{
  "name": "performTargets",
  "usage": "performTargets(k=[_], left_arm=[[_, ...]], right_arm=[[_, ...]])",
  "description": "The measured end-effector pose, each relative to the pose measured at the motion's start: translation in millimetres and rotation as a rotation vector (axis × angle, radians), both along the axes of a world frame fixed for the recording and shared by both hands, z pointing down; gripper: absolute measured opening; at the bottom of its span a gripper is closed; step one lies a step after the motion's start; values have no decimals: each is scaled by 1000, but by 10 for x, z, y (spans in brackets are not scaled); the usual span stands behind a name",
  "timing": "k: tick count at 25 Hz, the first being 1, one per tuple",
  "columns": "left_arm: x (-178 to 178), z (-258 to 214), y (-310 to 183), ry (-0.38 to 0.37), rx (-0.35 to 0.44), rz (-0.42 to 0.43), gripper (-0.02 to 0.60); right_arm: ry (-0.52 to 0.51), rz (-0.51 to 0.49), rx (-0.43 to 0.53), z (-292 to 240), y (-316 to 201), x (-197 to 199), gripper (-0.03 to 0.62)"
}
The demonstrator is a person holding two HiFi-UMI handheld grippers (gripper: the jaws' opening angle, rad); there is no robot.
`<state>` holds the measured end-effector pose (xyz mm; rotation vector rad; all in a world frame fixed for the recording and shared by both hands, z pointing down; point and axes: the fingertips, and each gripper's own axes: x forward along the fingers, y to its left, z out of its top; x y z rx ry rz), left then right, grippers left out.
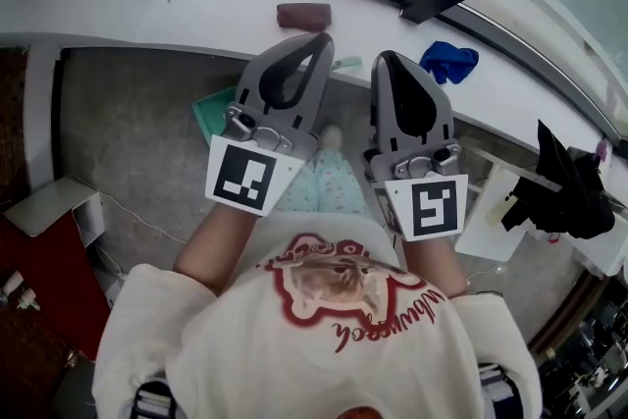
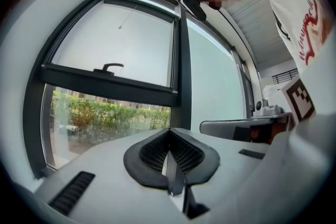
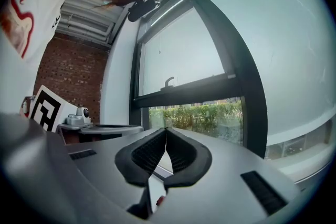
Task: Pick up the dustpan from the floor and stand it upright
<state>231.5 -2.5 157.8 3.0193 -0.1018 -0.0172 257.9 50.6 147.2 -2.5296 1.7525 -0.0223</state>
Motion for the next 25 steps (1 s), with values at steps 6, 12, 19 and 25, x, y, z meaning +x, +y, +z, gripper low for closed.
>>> performTargets(k=[6, 12, 19, 25], left_arm=[[108, 652, -156, -59, -37, -13, 20], [158, 1280, -163, -106, -73, -6, 20], [138, 1835, -322, -134, -109, -43, 20], [88, 2184, -360, -149, -127, -64, 20]], right_arm=[[-61, 16, -61, 734, -101, 74, 24], [-92, 25, -131, 1457, -110, 88, 23], [-107, 61, -153, 2137, -171, 152, 23], [-156, 50, -200, 2782, -151, 82, 23]])
